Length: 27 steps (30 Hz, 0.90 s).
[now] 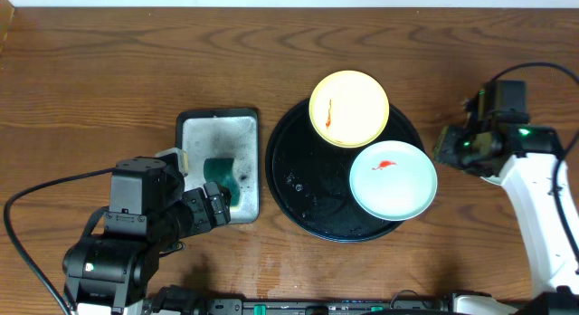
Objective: Clean dirty plates on tray and stack at the side
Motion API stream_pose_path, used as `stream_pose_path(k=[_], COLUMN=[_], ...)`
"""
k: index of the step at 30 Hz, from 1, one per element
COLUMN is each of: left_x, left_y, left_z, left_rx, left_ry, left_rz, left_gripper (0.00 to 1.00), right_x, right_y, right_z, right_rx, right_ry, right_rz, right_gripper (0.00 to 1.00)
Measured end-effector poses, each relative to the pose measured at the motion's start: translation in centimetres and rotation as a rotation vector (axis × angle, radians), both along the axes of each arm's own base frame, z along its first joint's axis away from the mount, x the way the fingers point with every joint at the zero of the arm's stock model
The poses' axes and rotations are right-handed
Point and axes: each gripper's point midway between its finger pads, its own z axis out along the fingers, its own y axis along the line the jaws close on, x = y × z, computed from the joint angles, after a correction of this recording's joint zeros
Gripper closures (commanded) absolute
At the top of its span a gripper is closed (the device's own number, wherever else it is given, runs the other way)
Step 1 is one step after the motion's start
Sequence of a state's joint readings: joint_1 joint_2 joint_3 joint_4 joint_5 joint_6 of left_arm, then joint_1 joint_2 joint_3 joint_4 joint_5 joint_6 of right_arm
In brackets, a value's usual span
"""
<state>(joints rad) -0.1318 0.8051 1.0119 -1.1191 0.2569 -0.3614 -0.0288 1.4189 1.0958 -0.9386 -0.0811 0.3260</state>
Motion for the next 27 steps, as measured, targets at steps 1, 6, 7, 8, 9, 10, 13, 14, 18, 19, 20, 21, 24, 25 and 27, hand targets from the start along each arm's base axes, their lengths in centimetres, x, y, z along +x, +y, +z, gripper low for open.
stream_pose_path(k=[1,6,7,8,9,10,13,14,18,19,20,21,24,25,27], left_x=[0.0,0.0,0.0,0.0,0.0,0.0,0.0,0.0,0.0,0.0,0.0,0.0,0.0,0.0,0.0], left_y=[0.0,0.0,0.0,0.0,0.0,0.0,0.0,0.0,0.0,0.0,0.0,0.0,0.0,0.0,0.0], left_z=[0.0,0.0,0.0,0.0,0.0,0.0,0.0,0.0,0.0,0.0,0.0,0.0,0.0,0.0,0.0], left_rx=[0.0,0.0,0.0,0.0,0.0,0.0,0.0,0.0,0.0,0.0,0.0,0.0,0.0,0.0,0.0], left_ry=[0.0,0.0,0.0,0.0,0.0,0.0,0.0,0.0,0.0,0.0,0.0,0.0,0.0,0.0,0.0], left_rz=[0.0,0.0,0.0,0.0,0.0,0.0,0.0,0.0,0.0,0.0,0.0,0.0,0.0,0.0,0.0], left_gripper=[0.11,0.11,0.11,0.1,0.1,0.1,0.11,0.1,0.11,0.1,0.11,0.1,0.11,0.1,0.11], right_x=[-0.1,-2.1,-2.5,-2.9,-3.0,-3.1,-3.4,-3.4,-3.1,-3.0,-2.8,-2.5,-1.3,-1.1,-0.8], right_y=[0.0,-0.9,-1.0,-1.1,-1.0,-1.0,-0.6,-0.5,-0.1,0.1,0.3,0.5,1.5,1.8,2.7], right_z=[-0.5,-5.1,-6.0,-6.8,-7.5,-8.1,-8.9,-9.0,-8.6,-8.4,-7.9,-7.4,-4.9,-4.2,-2.8], right_rx=[-0.011,-0.069,-0.076,-0.077,-0.075,-0.071,-0.05,-0.043,-0.021,-0.013,-0.004,0.004,0.024,0.027,0.034], right_ry=[0.012,0.129,0.154,0.172,0.183,0.187,0.195,0.194,0.177,0.167,0.15,0.127,0.02,-0.007,-0.056], right_rz=[0.001,-0.021,-0.029,-0.033,-0.037,-0.041,-0.042,-0.038,-0.023,-0.012,0.004,0.019,0.096,0.117,0.165], right_gripper=[0.52,0.53,0.54,0.59,0.74,0.92,0.99,0.99,0.99,0.99,0.99,0.99,0.99,0.99,0.99])
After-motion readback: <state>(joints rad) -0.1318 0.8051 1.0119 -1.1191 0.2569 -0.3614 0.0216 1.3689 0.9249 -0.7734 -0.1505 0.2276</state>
